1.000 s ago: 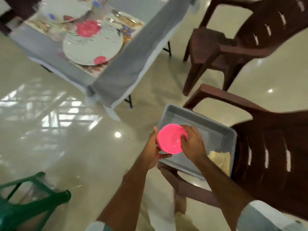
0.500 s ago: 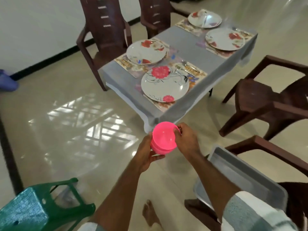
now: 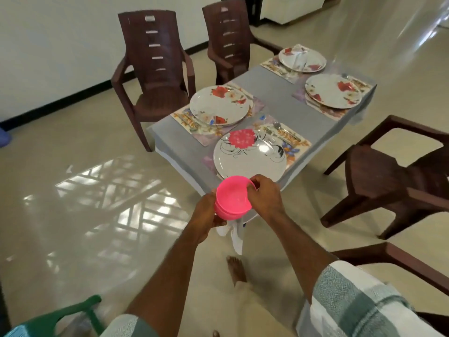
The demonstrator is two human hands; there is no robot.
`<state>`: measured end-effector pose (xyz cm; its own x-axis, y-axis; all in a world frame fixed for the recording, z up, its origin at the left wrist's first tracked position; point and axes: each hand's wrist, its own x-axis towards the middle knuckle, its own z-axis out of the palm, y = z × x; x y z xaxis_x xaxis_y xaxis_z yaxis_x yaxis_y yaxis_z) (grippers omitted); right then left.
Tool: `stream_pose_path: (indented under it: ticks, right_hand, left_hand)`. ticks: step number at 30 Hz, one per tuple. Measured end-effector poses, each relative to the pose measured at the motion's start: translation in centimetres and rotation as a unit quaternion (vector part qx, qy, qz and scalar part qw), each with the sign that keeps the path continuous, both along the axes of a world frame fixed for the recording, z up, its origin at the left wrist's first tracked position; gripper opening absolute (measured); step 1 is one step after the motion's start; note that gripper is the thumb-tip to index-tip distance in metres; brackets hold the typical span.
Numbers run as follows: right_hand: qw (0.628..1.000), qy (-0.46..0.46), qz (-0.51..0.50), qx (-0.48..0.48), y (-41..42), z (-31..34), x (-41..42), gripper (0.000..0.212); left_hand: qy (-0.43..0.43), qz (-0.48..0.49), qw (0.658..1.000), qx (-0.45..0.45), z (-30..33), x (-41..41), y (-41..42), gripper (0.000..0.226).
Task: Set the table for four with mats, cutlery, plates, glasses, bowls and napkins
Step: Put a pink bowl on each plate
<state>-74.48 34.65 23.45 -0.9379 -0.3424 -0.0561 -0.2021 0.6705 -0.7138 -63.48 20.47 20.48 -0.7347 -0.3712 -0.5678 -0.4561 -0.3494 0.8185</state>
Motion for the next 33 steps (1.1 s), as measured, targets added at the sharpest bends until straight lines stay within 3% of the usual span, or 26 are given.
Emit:
stream_pose_path:
  ticks: [4,9,13,17,22,27,33]
  right_hand:
    - [1.000,0.014,0.000,0.012,-3.3,-0.3,-6.1,0.018]
    - [0.999,-0.032,-0.023,-0.029,-6.6,-2.0,-14.8,0.025]
    - [0.999,-0.033,-0.012,0.001,-8.0,-3.8,-20.0,0.023]
    - [0.997,-0.063,0.009,-0.034,-10.0,-5.2,-22.5,0.020]
    - [0.996,-0.032,0.003,-0.078,-11.5,-4.2,-25.7,0.017]
    - [0.999,0.006,-0.054,0.001,-9.8,-5.3,-30.1,0.022]
    - [0.994,-0.046,-0.075,0.068,-10.2,-7.8,-32.2,0.023]
  left_hand:
    - [0.005,-0.014,0.999,-0.048,-1.6,-5.9,-3.3,0.033]
    - [-0.005,-0.005,0.999,-0.037,-2.4,-14.4,-5.3,0.034]
    - [-0.025,-0.028,0.999,-0.004,-3.2,-18.6,-6.9,0.027]
    - [-0.042,-0.015,0.999,-0.017,-4.5,-20.7,-8.6,0.062]
    - [-0.063,0.042,0.997,-0.035,-4.5,-21.9,-10.9,0.064]
    - [-0.058,0.049,0.996,-0.040,-4.0,-22.1,-12.7,0.067]
    - [-0.063,0.051,0.996,-0.044,-3.4,-21.9,-13.3,0.061]
